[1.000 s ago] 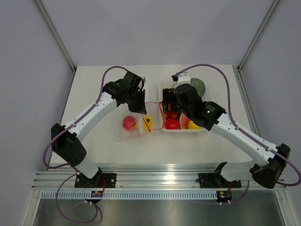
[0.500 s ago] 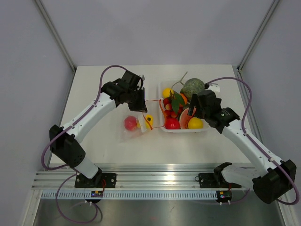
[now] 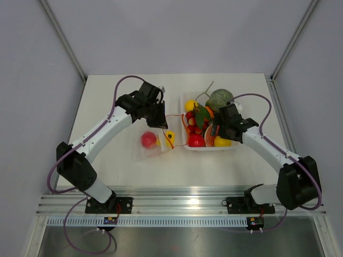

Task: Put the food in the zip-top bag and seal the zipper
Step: Pick up the fake fruit from the bin.

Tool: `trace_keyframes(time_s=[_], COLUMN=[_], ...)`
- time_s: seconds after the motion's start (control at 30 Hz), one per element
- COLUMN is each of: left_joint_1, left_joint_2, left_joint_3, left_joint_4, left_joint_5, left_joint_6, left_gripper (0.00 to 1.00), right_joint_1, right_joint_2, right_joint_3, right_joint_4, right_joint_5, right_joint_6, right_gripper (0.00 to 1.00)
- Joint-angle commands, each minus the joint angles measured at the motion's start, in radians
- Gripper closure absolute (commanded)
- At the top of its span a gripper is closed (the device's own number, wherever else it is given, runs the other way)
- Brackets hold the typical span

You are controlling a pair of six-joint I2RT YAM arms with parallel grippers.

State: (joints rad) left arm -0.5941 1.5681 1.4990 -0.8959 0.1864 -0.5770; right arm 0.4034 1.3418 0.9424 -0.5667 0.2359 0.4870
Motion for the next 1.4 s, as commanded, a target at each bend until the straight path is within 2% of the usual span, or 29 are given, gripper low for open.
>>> trace_keyframes(time_s=[0.0, 0.2, 0.53, 0.57, 0.6, 0.7, 0.73, 0.8, 0.87, 1.03, 1.37], left_joint_1=[0.005, 0.005, 0.005, 0.005, 0.005, 0.005, 0.004, 0.005, 0.004, 0.004, -0.001], left_joint_2=[-0.051, -0.043, -0.042, -0.042, -0.042, -0.042, -0.042, -0.042, -0.042, -0.042, -0.026], left_joint_3=[0.0, 0.0, -0.002, -0.002, -0.002, -0.005, -0.008, -0.008, -0.011, -0.019, -0.019], left_joint_4=[0.031, 0.034, 0.031, 0.032, 0.032, 0.038, 0.038, 0.04, 0.045, 0.063, 0.072], left_joint_5=[0.01, 0.021, 0.021, 0.022, 0.022, 0.028, 0.028, 0.03, 0.035, 0.05, 0.058], left_joint_6=[0.0, -0.001, 0.0, -0.001, -0.003, -0.004, -0.004, -0.004, -0.006, -0.014, -0.018], left_gripper=[1.0, 1.0, 1.0, 1.0, 1.0, 1.0, 1.0, 1.0, 1.0, 1.0, 1.0], right_joint_1=[-0.015, -0.018, -0.02, -0.02, -0.02, -0.018, -0.018, -0.02, -0.02, -0.018, 0.011], right_joint_2=[0.013, 0.068, 0.105, 0.105, 0.103, 0.051, 0.008, -0.036, -0.095, -0.177, -0.224], right_joint_3=[0.013, 0.001, -0.013, -0.013, -0.01, -0.014, -0.013, -0.004, 0.021, 0.07, 0.191], right_joint_4=[0.019, 0.04, 0.05, 0.05, 0.045, 0.037, 0.034, 0.016, -0.014, -0.056, -0.068], right_joint_5=[0.04, 0.052, 0.031, 0.017, 0.019, 0.022, 0.02, 0.022, 0.026, 0.008, -0.139], right_joint_6=[0.007, -0.01, -0.016, -0.022, -0.022, -0.019, -0.019, -0.024, -0.028, -0.034, -0.013], right_gripper=[0.15, 0.1, 0.13, 0.16, 0.3, 0.46, 0.55, 0.61, 0.65, 0.66, 0.68])
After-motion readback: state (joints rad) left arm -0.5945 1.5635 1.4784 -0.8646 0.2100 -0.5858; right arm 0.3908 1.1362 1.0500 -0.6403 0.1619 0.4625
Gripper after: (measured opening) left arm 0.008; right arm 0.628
